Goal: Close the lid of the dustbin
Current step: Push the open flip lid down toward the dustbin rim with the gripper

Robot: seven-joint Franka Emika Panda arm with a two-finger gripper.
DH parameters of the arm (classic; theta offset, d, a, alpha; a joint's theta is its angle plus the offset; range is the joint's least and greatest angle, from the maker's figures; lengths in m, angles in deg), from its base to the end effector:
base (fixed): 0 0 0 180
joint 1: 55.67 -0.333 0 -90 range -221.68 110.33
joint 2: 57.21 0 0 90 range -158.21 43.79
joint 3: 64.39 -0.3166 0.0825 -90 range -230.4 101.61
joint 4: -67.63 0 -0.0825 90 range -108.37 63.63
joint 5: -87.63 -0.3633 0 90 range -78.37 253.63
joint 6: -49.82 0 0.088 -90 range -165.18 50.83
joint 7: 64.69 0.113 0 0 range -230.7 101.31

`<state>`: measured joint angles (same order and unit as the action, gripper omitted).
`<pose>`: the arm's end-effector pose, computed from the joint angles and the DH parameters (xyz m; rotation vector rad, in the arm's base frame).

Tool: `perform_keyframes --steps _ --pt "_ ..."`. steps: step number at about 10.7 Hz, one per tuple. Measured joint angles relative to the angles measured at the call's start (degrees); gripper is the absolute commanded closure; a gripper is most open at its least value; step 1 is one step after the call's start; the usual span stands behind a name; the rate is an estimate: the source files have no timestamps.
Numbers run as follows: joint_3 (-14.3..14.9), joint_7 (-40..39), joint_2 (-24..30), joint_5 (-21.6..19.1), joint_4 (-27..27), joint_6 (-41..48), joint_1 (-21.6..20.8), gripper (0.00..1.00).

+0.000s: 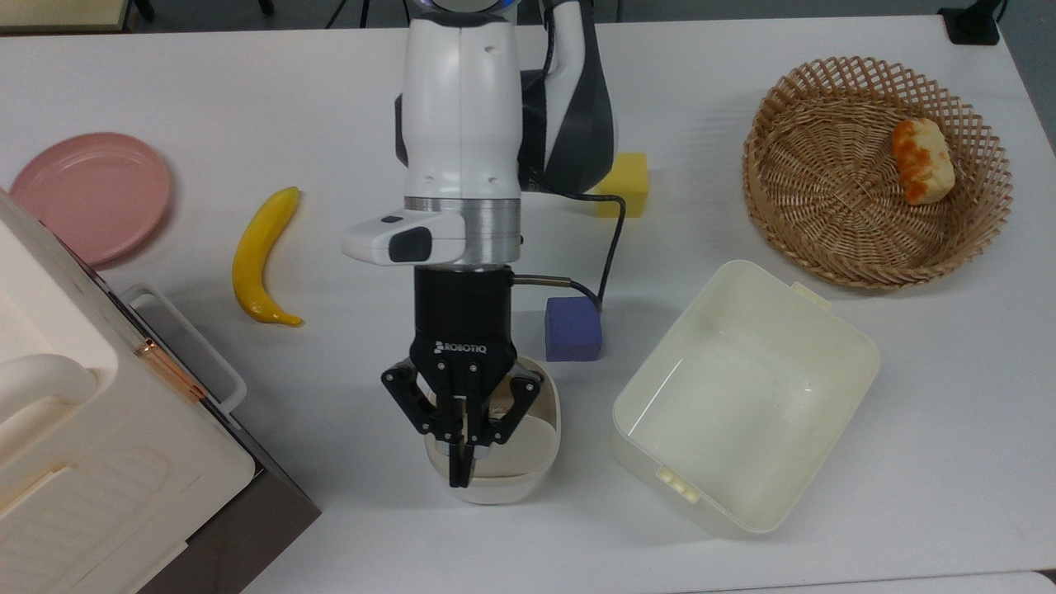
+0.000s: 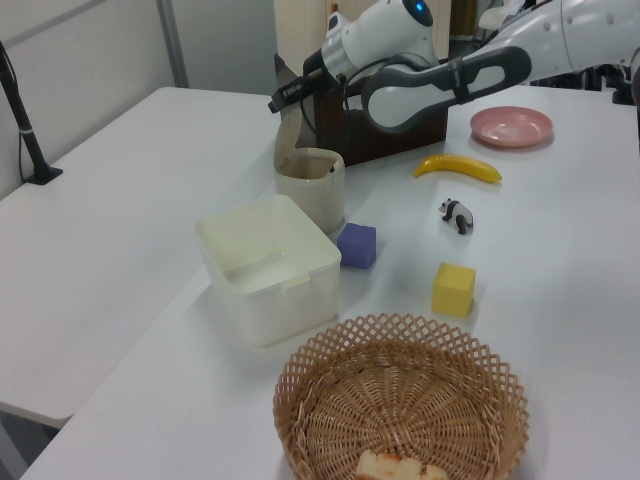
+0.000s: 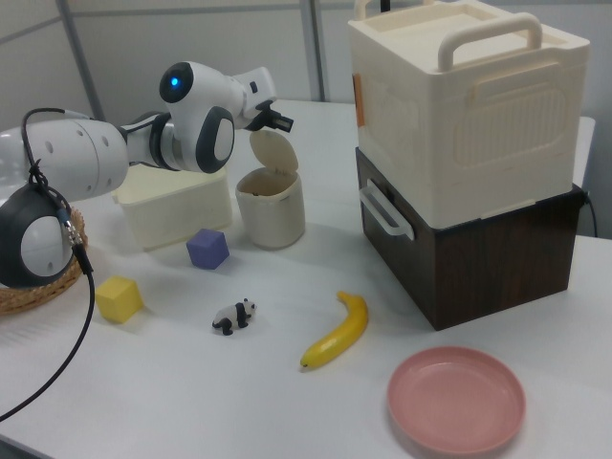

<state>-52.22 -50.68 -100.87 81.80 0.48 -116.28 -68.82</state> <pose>0.7853 0.0729 0.4692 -2.6848 0.2395 -1.4324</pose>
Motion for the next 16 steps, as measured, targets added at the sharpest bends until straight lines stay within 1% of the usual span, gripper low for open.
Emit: perform_keyframes --steps 2,4,8,10,11,13,16 --pt "0.1 0.3 0.1 0.0 0.9 0.0 -0.5 0.94" --pt "0.2 0.3 1.6 0.0 0.8 0.0 -0.5 0.94" --pt "0.2 0.3 2.9 0.0 -0.2 6.2 -0.6 0.95" --pt "-0.2 0.0 3.9 0.2 -1.7 9.9 -0.7 0.95" --pt "-0.6 -0.1 4.8 0.4 -2.8 11.5 -0.9 0.98" --pt "-0.7 -0.2 6.2 0.5 -4.1 15.0 -1.4 1.00" --pt "-0.9 -0.4 6.7 0.5 -6.1 15.7 -1.5 1.00"
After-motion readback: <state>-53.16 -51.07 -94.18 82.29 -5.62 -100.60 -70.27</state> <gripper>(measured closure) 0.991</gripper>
